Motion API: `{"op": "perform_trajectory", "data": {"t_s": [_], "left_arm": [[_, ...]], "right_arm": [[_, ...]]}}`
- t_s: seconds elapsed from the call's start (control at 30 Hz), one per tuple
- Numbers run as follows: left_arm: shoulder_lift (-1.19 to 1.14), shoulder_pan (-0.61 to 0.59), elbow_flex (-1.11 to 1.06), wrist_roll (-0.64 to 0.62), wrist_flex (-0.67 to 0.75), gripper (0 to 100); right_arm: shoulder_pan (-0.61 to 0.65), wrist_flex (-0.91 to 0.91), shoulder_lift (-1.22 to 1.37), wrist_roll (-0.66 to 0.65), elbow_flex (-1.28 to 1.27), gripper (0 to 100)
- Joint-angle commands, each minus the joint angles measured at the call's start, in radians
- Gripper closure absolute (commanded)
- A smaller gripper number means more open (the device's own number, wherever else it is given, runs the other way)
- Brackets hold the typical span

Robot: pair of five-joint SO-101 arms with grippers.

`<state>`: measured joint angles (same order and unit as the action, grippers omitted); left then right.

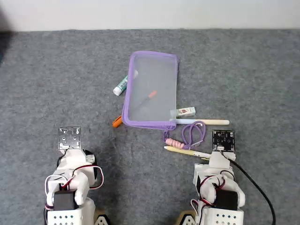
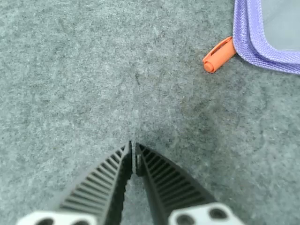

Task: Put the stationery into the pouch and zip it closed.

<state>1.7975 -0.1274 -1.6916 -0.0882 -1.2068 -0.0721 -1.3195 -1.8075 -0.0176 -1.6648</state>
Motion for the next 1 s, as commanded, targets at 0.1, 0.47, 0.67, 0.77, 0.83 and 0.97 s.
{"op": "perform_trajectory", "data": {"t_s": [0.1, 0.47, 0.67, 0.77, 0.83, 0.97], "left_arm": [[0.012, -0.009, 0.008, 0.008, 0.021, 99], [0.012, -0.009, 0.008, 0.008, 0.021, 99], [0.012, -0.009, 0.008, 0.008, 0.021, 99], [0.012, -0.009, 0.008, 0.008, 0.021, 99], [0.012, -0.009, 0.008, 0.008, 0.021, 99], [0.012, -0.009, 0.008, 0.008, 0.021, 99]], "right_arm": [[-0.002, 0.012, -0.005, 0.012, -0.018, 98.9], [-0.002, 0.012, -0.005, 0.012, -0.018, 98.9], [-0.002, 0.012, -0.005, 0.012, -0.018, 98.9], [0.001, 0.012, -0.005, 0.018, -0.018, 98.7], [0.012, 0.012, -0.005, 0.018, -0.018, 98.7], [0.082, 0.012, -0.005, 0.018, -0.018, 98.9]]}}
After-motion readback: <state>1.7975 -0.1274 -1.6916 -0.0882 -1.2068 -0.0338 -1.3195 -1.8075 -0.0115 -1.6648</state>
